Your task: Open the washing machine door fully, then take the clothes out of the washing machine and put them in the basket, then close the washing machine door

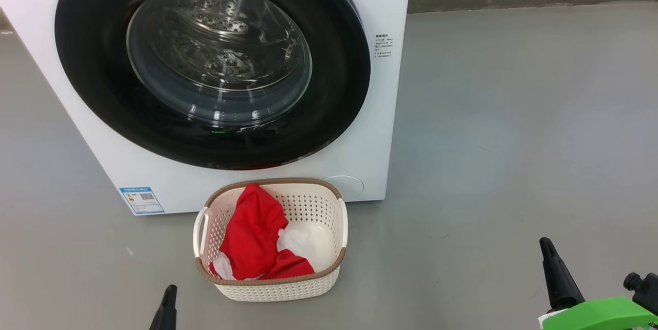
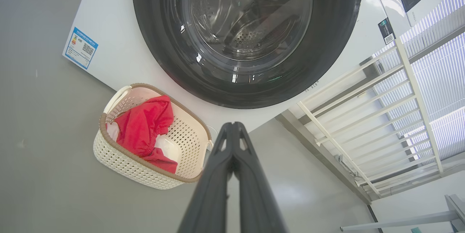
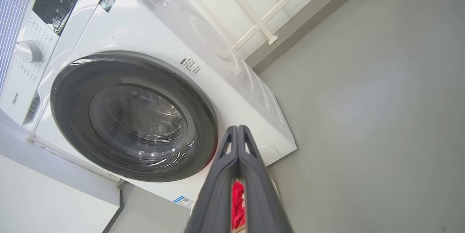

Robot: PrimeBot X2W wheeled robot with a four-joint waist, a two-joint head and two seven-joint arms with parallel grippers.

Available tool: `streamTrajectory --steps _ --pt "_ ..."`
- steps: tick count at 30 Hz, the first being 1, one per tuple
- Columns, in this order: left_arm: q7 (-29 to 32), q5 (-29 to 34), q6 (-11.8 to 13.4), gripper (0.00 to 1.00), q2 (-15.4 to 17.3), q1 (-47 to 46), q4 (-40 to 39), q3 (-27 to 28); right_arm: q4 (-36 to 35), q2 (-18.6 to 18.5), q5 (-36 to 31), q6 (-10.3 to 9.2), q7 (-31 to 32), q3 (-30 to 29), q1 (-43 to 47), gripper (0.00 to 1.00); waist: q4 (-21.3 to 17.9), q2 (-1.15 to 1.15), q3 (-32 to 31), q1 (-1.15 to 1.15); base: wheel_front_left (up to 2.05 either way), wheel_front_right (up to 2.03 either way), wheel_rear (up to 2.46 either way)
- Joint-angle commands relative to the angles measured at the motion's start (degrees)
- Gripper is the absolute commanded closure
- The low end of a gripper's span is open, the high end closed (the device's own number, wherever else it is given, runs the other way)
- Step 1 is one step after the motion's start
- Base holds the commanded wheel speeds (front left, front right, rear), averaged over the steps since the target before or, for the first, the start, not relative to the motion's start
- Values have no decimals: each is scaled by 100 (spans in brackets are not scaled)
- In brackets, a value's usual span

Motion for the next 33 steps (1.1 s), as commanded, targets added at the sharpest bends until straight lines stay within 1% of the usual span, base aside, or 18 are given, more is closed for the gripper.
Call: streamTrajectory --steps 1,33 --pt "53 -226 -21 100 64 -265 -109 151 -122 -98 246 -11 46 49 -342 100 1 0 10 0 0 0 0" --pt "563 -2243 -32 100 80 -685 23 305 5 -148 2305 -17 579 0 -711 100 7 0 156 0 0 0 0"
